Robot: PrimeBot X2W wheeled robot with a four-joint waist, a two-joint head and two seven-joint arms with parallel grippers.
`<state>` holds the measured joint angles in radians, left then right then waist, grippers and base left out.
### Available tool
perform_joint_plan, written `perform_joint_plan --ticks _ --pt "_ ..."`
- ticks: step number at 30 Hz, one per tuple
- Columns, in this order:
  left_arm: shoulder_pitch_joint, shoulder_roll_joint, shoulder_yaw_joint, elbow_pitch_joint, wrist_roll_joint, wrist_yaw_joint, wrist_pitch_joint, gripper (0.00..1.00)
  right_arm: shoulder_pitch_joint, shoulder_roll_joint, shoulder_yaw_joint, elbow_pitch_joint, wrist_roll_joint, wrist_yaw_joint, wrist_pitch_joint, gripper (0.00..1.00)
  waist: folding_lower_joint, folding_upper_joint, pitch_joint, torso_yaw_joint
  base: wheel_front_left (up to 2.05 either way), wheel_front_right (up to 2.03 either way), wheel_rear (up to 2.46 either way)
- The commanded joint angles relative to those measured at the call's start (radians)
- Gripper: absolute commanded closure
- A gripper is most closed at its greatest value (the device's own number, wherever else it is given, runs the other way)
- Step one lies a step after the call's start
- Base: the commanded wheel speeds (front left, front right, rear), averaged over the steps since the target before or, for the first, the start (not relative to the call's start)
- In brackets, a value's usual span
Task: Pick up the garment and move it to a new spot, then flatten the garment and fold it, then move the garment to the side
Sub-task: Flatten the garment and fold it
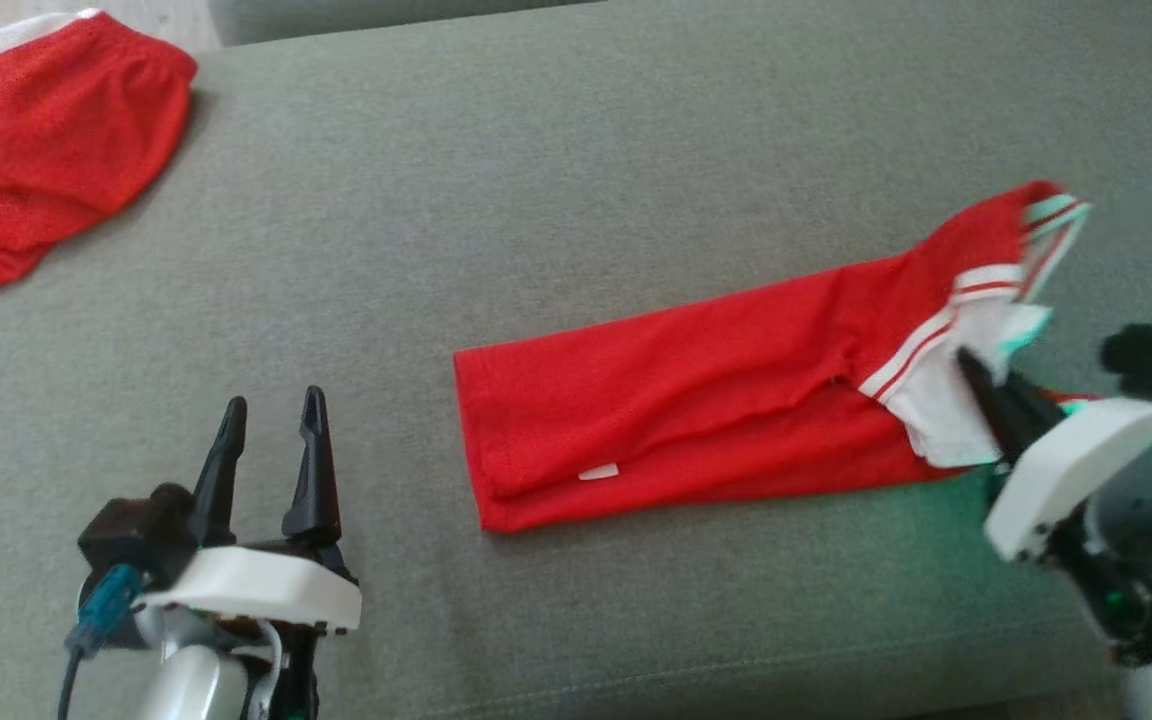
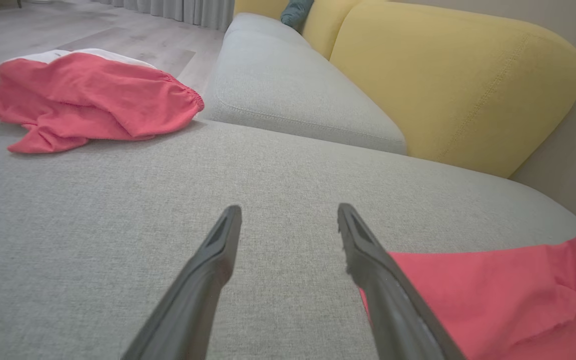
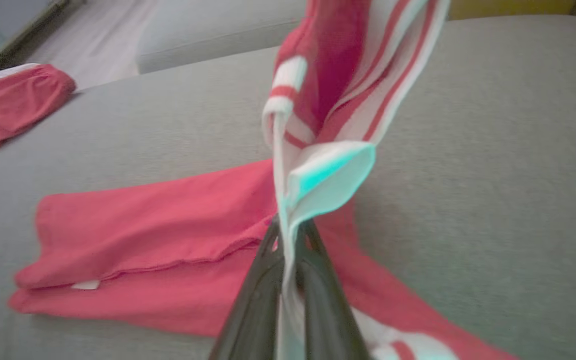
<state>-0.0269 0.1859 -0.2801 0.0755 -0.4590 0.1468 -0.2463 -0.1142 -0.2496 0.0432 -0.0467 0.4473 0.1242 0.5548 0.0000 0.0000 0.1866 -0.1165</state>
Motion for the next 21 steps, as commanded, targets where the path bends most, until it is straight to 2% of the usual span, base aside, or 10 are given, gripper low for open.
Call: perform_joint_plan --ticks 1,6,10,16,17,21 --pt "-0.024 0.015 0.03 -0.026 0.003 0.001 -0.001 0.0 -0.011 -0.004 0.03 -0.053 0.014 0.007 0.002 1.0 0.0 0.0 -0.007 0.009 0.0 0.0 0.0" --pt "-0.021 0.011 0.024 -0.024 -0.001 -0.001 -0.002 0.0 -0.005 0.034 0.139 -0.098 0.06 0.007 0.006 1.0 0.0 0.0 -0.018 0.038 0.0 0.0 0.0" --pt "-0.021 0.006 0.016 -0.019 -0.004 -0.005 -0.002 0.0 -0.023 0.089 0.243 -0.072 0.093 0.007 -0.007 1.0 0.0 0.0 -0.024 0.066 0.0 0.0 0.0" --pt "-0.027 -0.001 0.003 -0.012 -0.005 -0.01 -0.003 0.0 -0.082 0.173 0.367 0.052 0.135 0.007 -0.072 1.0 0.0 0.0 -0.021 0.11 0.0 0.0 0.0" --pt "-0.032 -0.003 -0.001 -0.009 -0.005 -0.011 -0.004 0.0 -0.108 0.187 0.395 0.11 0.146 0.007 -0.101 1.0 0.0 0.0 -0.017 0.126 0.0 0.0 0.0" --pt "-0.043 -0.009 -0.008 0.002 -0.006 -0.018 -0.005 0.0 -0.164 0.198 0.433 0.225 0.173 0.007 -0.158 1.0 0.0 0.0 -0.009 0.156 0.0 0.0 0.0"
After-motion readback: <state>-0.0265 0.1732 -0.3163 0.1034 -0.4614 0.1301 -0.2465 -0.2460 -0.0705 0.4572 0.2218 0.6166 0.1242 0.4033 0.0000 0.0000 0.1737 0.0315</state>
